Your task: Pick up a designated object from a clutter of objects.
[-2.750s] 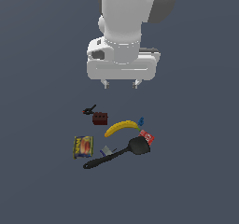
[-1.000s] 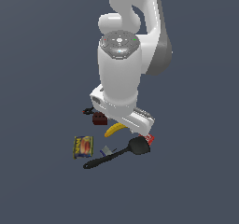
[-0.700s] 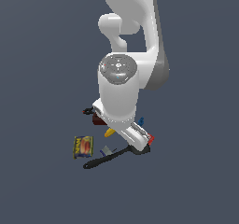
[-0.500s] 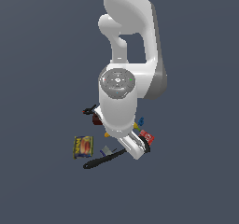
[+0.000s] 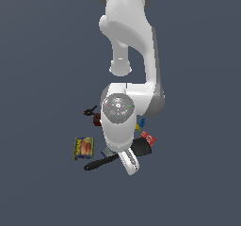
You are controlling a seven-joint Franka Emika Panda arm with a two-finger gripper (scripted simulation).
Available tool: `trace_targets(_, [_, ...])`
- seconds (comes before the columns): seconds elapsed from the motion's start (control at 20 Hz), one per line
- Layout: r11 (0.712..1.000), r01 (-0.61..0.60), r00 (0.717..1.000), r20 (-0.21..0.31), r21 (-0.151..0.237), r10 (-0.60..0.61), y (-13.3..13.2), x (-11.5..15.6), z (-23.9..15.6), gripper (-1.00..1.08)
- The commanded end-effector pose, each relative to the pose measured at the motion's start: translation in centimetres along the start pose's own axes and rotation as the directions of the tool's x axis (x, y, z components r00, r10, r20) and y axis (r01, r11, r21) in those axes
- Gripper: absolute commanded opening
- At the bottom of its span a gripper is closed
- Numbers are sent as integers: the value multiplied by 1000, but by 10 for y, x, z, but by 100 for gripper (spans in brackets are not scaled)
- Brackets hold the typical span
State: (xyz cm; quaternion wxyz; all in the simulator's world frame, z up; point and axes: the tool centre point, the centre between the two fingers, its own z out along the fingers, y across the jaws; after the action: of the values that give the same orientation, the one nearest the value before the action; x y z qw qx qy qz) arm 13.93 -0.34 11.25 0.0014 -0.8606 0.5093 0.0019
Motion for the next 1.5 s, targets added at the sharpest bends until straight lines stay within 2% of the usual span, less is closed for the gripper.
trace_targets(0.0, [999,-36,999,-2,0,36,-2,2,8,100])
trace_targets(0.6, [997,-76,997,-4,-1,76,-4,4,22,100])
trace_targets(1.05, [997,-80,997,-5,0,80,-3,4,64,100])
trace_targets(1.35, [997,-81,997,-5,0,81,-5,5,69,100])
trace_targets(1.4, [997,-81,997,-5,0,81,-5,5,69,-100])
trace_targets(1.45, [997,-81,997,-5,0,81,-5,5,69,-100])
